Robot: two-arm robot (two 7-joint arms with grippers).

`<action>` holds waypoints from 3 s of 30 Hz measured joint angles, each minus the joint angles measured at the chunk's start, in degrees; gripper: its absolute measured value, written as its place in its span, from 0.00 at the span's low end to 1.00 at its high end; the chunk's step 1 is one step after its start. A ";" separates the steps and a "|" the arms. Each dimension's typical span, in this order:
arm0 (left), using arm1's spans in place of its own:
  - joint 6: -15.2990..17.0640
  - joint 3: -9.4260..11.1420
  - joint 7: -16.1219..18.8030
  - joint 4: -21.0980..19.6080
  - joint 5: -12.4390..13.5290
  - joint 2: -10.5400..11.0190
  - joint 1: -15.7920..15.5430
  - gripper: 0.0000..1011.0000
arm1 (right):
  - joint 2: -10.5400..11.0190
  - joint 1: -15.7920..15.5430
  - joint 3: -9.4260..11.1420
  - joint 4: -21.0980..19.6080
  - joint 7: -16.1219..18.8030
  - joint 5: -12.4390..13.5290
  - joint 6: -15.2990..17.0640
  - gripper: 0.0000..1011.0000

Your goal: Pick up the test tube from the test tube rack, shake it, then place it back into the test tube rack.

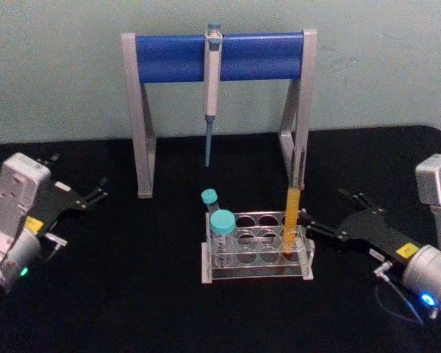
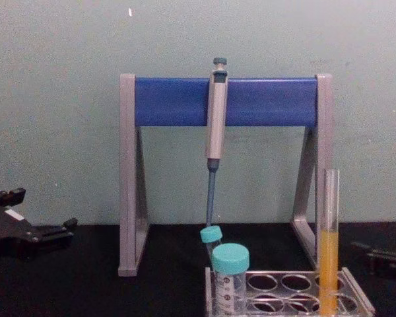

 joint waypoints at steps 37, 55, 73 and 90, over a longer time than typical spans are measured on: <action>0.00 0.00 0.00 0.00 0.00 0.00 0.00 0.99 | -7.29 3.82 0.62 9.85 -6.84 -12.37 0.06 0.99; 0.00 0.00 0.00 0.00 0.00 0.00 0.00 0.99 | -7.13 3.72 0.60 9.66 -6.95 -12.28 -0.06 0.99; 0.00 0.00 0.00 0.00 0.00 0.00 0.00 0.99 | -7.06 3.69 0.60 9.58 -6.99 -12.19 -0.13 0.99; 0.00 0.00 0.00 0.00 0.00 0.00 0.00 0.99 | -7.07 3.69 0.60 9.58 -6.99 -12.19 -0.13 0.99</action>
